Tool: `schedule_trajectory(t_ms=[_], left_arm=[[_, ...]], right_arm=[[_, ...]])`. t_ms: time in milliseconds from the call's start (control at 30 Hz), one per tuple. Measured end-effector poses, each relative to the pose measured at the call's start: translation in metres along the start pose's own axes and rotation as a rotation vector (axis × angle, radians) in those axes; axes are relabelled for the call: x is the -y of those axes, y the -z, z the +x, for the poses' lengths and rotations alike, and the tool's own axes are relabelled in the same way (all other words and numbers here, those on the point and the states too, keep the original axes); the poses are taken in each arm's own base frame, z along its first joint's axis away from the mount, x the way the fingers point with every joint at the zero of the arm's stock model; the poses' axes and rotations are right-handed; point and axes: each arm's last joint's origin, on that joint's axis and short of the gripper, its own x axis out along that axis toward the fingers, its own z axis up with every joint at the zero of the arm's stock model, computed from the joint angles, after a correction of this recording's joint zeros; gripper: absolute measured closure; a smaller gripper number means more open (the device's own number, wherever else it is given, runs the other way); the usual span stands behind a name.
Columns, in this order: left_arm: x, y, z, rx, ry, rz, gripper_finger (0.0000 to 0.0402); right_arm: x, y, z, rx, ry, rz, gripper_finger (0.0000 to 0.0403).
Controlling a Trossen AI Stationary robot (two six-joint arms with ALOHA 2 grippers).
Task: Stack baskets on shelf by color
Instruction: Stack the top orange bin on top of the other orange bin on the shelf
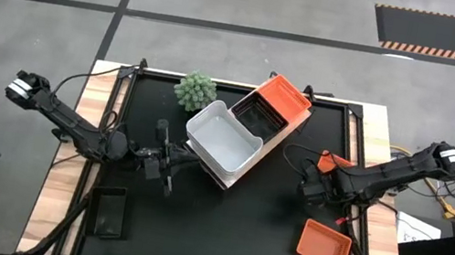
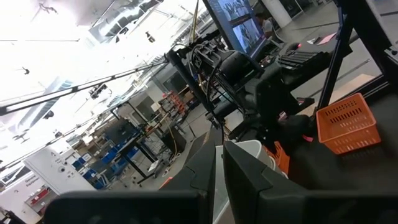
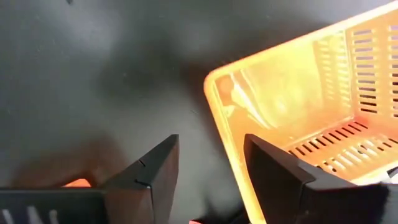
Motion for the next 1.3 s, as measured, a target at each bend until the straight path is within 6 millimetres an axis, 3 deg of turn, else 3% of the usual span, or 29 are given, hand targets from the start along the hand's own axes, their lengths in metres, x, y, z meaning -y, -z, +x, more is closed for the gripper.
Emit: schedule_trajectory(t_ms=[233, 500, 700, 833, 1033, 1167, 1300], left_arm=[[0.0, 0.0, 0.0, 0.0, 0.0, 0.0, 0.0387], [0.0, 0.0, 0.0, 0.001, 0.0, 0.0, 0.0387], [0.0, 0.0, 0.0, 0.001, 0.0, 0.0, 0.0387], [0.0, 0.0, 0.0, 0.001, 0.0, 0.0, 0.0387], [0.0, 0.0, 0.0, 0.001, 0.0, 0.0, 0.0387], [0.0, 0.0, 0.0, 0.001, 0.0, 0.0, 0.0387], [0.0, 0.0, 0.0, 0.001, -0.001, 0.0, 0.0387]], right_arm=[[0.001, -0.002, 0.009, 0.082, 0.062, 0.051, 0.0244], [-0.001, -0.001, 0.033, 0.127, 0.01, 0.08, 0.0278], [-0.002, -0.001, 0.036, 0.129, 0.002, 0.07, 0.0329], [-0.007, -0.005, 0.026, 0.145, -0.028, 0.027, 0.0383], [-0.017, -0.012, -0.001, 0.132, -0.129, -0.048, 0.0393], [-0.03, -0.012, -0.026, 0.078, -0.294, -0.252, 0.0394], [-0.043, -0.008, -0.056, 0.14, -0.388, -0.472, 0.0394]])
